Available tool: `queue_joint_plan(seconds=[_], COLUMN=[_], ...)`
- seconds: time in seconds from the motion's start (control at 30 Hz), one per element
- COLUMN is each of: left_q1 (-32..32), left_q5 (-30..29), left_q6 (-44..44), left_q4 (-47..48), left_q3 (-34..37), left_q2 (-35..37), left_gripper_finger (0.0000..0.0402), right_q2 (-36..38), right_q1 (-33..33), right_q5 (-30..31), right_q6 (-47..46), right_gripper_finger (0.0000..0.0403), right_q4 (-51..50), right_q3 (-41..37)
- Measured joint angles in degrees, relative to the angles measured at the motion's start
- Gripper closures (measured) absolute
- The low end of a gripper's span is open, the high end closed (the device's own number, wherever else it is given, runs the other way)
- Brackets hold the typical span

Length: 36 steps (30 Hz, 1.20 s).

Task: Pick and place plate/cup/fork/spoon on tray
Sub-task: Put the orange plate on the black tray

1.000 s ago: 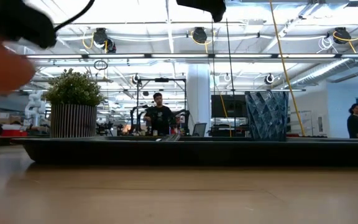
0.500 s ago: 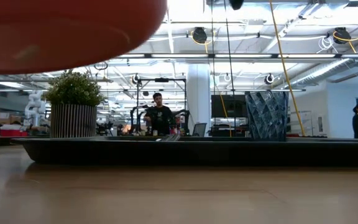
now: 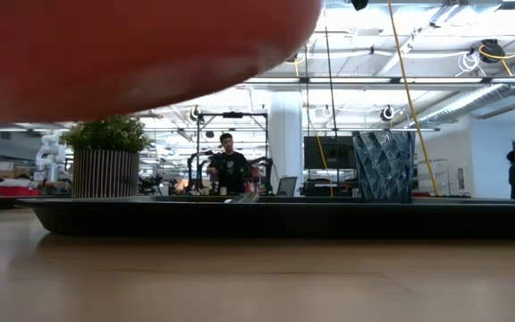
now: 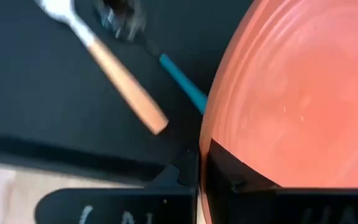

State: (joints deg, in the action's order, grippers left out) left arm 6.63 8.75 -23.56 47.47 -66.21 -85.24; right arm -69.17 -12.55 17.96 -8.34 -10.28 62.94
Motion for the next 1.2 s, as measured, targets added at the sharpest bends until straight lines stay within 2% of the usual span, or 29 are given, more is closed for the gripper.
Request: queue_joint_plan(seconds=[0.2,0.47,0.77,0.87,1.03,1.2], left_q1=[-0.8,-6.1,-13.8,-15.6,-17.0,-17.0], left_q5=[-3.5,-4.5,-4.6,-4.3,-4.3,-4.0], left_q6=[6.2,9.7,15.7,16.6,17.0,17.9], left_q4=[3.6,5.0,4.4,3.1,-1.7,-0.7], left_q3=[-10.0,-16.5,-24.1,-25.5,-25.6,-25.7], left_q2=[-6.0,-15.5,-22.6,-23.8,-23.9,-23.9], left_gripper_finger=[0.0396,0.0396,0.0394,0.0385,0.0348,0.0328], right_q2=[0.2,0.6,0.6,0.7,0.8,0.8], right_q1=[-0.2,-0.7,-0.7,-0.7,-0.7,-0.7], right_q5=[0.0,0.0,0.0,0.0,-0.1,-0.1], right_q6=[-0.8,-1.0,-0.9,-0.9,-1.3,-1.5], right_gripper_finger=[0.0202,0.0202,0.0202,0.0202,0.0202,0.0202], right_q4=[-0.6,-2.2,-2.8,-3.2,-4.9,-5.8], right_q3=[0.0,0.0,0.0,0.0,0.0,0.0])
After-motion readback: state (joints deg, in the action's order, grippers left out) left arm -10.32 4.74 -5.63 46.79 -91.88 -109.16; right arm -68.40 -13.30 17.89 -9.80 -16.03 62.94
